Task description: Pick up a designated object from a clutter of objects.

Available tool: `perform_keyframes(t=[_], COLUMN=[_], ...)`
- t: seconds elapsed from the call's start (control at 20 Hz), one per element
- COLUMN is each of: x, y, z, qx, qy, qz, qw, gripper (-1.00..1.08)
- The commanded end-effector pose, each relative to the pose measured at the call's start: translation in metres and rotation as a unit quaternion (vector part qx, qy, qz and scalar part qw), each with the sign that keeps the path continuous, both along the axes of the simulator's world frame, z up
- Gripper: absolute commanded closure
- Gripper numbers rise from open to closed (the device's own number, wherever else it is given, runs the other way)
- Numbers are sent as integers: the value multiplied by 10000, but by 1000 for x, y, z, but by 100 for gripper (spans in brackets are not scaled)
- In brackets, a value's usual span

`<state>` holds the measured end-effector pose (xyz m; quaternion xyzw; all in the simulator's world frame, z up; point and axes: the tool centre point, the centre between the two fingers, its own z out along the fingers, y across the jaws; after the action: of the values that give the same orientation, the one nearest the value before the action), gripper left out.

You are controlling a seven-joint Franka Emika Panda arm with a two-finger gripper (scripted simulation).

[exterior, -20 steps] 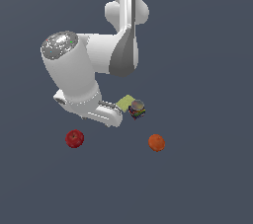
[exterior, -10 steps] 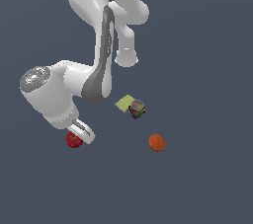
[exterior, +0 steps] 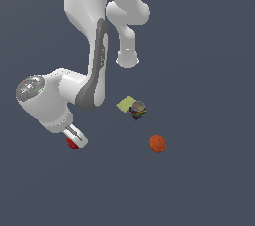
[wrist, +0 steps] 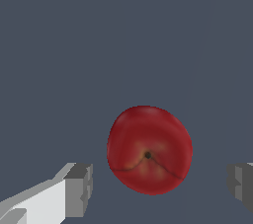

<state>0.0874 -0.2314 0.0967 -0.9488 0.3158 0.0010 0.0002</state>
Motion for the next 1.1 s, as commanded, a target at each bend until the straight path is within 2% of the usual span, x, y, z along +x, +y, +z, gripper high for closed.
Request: perform_keyframes(t=[0.0, 0.55, 0.8, 0.85, 1.05], x=[0, -1, 1, 1, 1], y=[0, 0, -1, -1, -1], z=[0, -46, -51, -51, -51], qx=[0, -4, -4, -4, -4], qy=[-4, -8, -8, -8, -8], qz=[3, -13, -13, -13, -13], qw=[10000, 10000, 10000, 10000, 10000], gripper=[-92, -92, -92, 108, 108])
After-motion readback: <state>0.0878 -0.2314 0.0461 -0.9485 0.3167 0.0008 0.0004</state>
